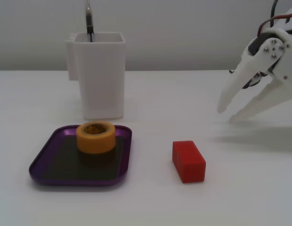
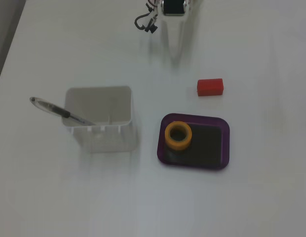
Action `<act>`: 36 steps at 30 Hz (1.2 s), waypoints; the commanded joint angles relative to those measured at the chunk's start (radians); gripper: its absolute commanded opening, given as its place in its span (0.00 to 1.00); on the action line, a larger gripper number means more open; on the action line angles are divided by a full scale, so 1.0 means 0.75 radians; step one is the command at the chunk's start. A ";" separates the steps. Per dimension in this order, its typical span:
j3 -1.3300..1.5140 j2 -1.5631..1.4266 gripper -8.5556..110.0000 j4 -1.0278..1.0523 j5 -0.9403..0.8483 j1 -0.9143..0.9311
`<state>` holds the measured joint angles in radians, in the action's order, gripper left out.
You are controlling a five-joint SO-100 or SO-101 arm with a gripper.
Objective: Pick up the red cube and place it in the box.
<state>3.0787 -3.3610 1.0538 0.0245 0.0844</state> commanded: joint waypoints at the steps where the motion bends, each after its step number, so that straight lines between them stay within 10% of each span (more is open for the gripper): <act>1: 0.014 -0.067 0.07 -0.012 -0.010 -0.104; 26: -0.335 0.002 0.07 -0.356 -0.012 -0.027; 36: -1.092 1.019 0.14 -0.219 -0.092 -0.045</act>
<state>2.5035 -2.8517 0.8283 -0.0353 0.0614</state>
